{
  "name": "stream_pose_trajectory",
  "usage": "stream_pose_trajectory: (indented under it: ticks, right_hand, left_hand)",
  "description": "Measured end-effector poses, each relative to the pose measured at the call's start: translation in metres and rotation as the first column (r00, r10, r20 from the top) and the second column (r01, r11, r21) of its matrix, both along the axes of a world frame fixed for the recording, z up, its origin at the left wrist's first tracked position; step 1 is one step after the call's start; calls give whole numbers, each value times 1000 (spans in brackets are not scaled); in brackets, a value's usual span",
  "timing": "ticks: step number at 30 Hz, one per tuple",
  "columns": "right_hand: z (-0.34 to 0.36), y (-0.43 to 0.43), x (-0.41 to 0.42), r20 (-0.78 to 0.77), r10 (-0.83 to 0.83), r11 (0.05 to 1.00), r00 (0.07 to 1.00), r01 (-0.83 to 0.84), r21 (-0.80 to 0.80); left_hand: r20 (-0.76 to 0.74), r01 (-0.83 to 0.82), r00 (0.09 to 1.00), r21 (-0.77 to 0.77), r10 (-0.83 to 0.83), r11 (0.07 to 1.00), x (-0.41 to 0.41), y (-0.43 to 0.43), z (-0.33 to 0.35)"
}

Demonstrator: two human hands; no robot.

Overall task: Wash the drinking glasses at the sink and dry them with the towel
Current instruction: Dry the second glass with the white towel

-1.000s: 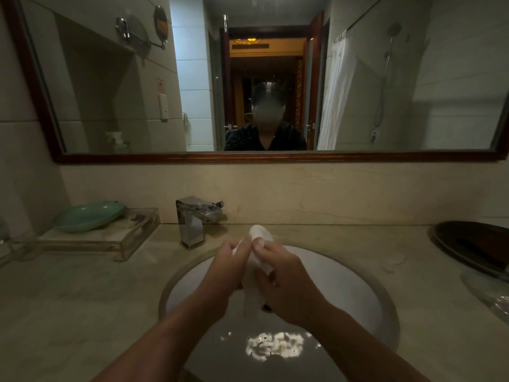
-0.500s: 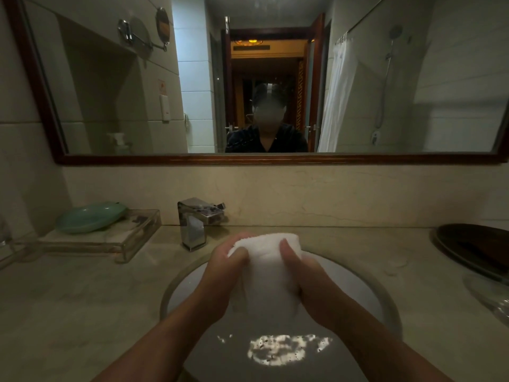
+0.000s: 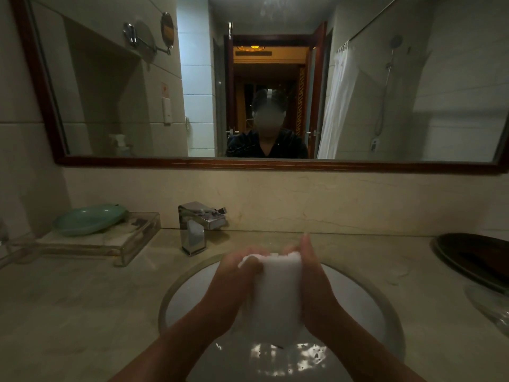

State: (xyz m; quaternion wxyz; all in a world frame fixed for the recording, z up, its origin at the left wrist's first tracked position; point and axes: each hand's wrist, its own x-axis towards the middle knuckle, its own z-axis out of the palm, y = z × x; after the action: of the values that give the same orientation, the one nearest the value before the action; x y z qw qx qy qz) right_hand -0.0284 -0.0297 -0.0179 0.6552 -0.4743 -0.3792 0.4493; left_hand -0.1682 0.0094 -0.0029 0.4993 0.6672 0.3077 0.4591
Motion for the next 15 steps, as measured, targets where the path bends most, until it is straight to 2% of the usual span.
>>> stream_pose_trajectory:
  ticks: [2,4,5,8,9,10,11,12,13,15]
  right_hand:
    - [-3,4,-5,-243,95,994,965,-106,-33]
    - [0,7,-9,-311,111,994,944,-103,41]
    - [-2,8,-11,-288,115,991,951,-90,98]
    - [-3,5,-23,45,22,988,999,-28,151]
    - [-8,5,-24,37,8,989,999,-14,150]
    - [-3,1,-27,-9,17,987,1000,-16,162]
    - [1,0,-27,-84,40,989,996,-27,145]
    - [-1,3,-26,-125,41,995,991,-29,99]
    - [-2,3,-23,-158,38,999,987,-32,41]
    - [2,5,-12,-171,-60,997,983,50,-62]
  left_hand:
    - [38,39,998,50,-41,998,7,-11,0]
    - [115,94,989,6,-94,996,12,-17,-2]
    - [135,92,987,-36,-87,995,15,-16,-4]
    - [112,2,994,-149,15,989,32,-12,-14]
    - [84,-91,992,-82,97,992,36,-11,-20]
    - [17,-181,984,98,180,979,36,-8,-24]
    - [-93,-172,973,318,212,932,29,-4,-26]
    - [-178,-124,952,517,248,847,20,3,-27]
    - [-214,-55,944,647,250,761,13,9,-22]
    - [-245,91,962,701,118,708,-5,15,-6]
